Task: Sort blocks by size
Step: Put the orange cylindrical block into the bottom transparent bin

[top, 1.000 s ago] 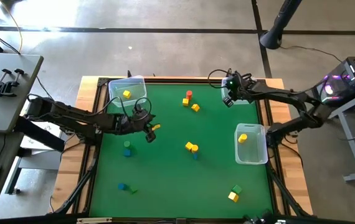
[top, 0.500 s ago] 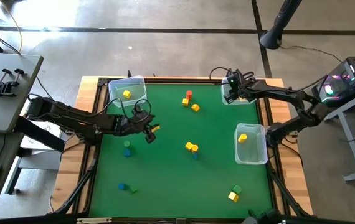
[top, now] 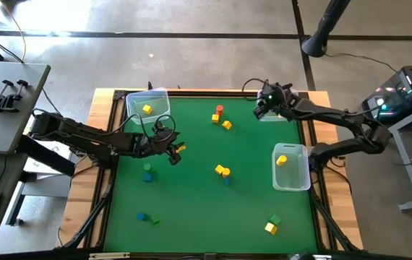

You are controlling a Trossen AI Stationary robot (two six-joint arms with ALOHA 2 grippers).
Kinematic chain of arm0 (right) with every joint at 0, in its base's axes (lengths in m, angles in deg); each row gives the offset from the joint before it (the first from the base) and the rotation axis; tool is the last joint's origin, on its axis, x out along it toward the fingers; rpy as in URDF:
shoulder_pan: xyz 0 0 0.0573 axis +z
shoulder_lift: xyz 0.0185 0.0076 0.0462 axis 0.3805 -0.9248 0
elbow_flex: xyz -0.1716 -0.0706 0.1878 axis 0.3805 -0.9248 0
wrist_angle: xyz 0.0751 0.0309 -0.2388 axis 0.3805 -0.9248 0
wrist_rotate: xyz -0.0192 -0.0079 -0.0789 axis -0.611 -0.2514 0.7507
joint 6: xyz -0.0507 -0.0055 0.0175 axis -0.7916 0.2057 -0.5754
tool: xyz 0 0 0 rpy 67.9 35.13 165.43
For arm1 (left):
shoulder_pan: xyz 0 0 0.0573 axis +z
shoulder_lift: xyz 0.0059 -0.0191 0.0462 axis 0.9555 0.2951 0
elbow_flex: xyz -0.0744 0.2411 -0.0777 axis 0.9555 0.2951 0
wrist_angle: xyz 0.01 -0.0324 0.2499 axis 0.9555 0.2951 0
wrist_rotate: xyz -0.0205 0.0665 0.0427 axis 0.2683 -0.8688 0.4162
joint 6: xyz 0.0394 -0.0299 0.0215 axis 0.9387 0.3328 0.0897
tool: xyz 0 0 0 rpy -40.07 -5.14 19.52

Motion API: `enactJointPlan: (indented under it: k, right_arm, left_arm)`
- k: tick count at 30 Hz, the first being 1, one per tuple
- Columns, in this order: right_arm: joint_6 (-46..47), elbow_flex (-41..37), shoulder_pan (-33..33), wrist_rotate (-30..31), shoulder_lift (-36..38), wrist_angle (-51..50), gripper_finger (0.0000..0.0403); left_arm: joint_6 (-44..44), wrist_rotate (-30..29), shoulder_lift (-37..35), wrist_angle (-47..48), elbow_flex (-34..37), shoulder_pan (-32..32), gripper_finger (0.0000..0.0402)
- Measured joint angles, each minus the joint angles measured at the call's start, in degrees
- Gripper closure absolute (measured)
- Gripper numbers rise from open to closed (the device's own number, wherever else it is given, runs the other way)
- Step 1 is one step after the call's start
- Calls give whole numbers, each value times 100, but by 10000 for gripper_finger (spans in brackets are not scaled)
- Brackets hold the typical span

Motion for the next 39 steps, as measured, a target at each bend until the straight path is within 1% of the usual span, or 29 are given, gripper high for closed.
enactJointPlan:
  k: [8, 10, 14, 17, 19, 23, 25, 27, 30, 34, 36, 39]
  right_arm:
    - [-142, -55, 1136, -37, -24, 884, 210]
    - [-131, -55, 1323, -39, -24, 1021, 210]
    - [175, -55, 1650, -36, -87, 1165, 210]
    - [195, -57, 1870, -56, -319, 1391, 210]
    - [195, -59, 1969, -205, -550, 1599, 210]
    - [195, -61, 1981, -606, -1113, 2178, 210]
    - [194, -61, 1923, -655, -1381, 2541, 210]
    - [118, -1, 1818, -660, -1616, 2669, 209]
    - [21, 282, 1568, -900, -1866, 2635, 200]
    - [44, 809, 1234, -1484, -2160, 2294, 168]
    - [43, 1118, 1117, -1593, -2327, 2073, 149]
    - [44, 1565, 1010, -1592, -2577, 1770, 129]
  left_arm:
    - [-2, -2, 0, -51, 0, 0, 202]
    - [-4, -1, 0, -51, 0, 0, 202]
    - [-49, -1, 0, -49, 0, 0, 202]
    - [-57, 0, 0, -53, -2, -4, 202]
    - [-58, 0, 0, -53, -2, -14, 202]
    - [-58, 0, 0, -84, -4, -53, 202]
    - [-59, 0, 0, -92, -4, -77, 202]
    - [-57, 0, 0, -97, -4, -89, 202]
    - [-57, 0, 0, -105, -4, -90, 202]
    - [-1, 1, 0, -188, -4, -87, 202]
    - [0, 2, 0, -197, -4, -87, 202]
    - [0, 2, 0, -197, -4, -88, 202]
